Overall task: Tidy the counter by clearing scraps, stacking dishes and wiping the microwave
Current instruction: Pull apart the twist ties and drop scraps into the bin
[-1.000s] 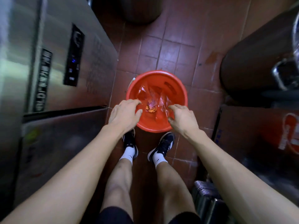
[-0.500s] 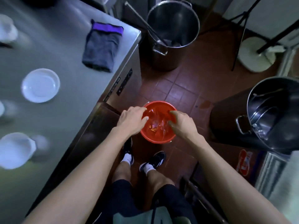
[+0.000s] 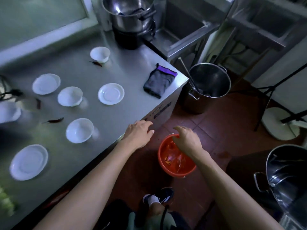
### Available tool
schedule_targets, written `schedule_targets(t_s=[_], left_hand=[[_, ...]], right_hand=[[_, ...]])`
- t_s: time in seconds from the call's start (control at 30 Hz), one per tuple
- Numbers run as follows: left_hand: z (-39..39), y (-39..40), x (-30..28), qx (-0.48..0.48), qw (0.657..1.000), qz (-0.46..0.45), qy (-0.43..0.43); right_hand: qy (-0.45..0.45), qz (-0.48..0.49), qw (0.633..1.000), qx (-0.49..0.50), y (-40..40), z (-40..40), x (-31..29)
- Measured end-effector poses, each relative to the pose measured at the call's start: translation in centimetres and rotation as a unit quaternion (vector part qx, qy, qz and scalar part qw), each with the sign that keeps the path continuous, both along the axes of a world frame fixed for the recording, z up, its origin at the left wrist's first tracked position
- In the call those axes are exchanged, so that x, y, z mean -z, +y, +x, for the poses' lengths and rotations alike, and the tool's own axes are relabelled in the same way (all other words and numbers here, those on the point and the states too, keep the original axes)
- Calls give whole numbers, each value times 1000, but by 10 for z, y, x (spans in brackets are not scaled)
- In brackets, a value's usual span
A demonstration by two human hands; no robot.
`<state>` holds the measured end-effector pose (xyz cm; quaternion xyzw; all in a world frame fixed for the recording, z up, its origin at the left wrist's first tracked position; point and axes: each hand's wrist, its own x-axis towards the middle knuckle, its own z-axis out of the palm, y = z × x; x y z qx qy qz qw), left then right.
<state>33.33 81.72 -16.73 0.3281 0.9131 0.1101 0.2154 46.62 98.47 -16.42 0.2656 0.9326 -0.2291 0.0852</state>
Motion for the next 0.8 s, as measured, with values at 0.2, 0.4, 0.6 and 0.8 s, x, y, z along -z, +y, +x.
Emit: schedule_targets(t_s=[0.2,0.4,0.6,0.8], left_hand=[[-15,-86,-22,-34,999,11,19],[-19,-189,-33,-81,996,14,33],[-16,-283,-47,-126,990,16,61],[-11,-360,-53,-192,979,40,58]], right_hand=[[8,10,998,-60,-77,-30,-22],[35,8,992,-121,-164,-61,-38],[24,9,985,-172,-244,-87,-45],[41,14,969,-243,-315,-103,-48]])
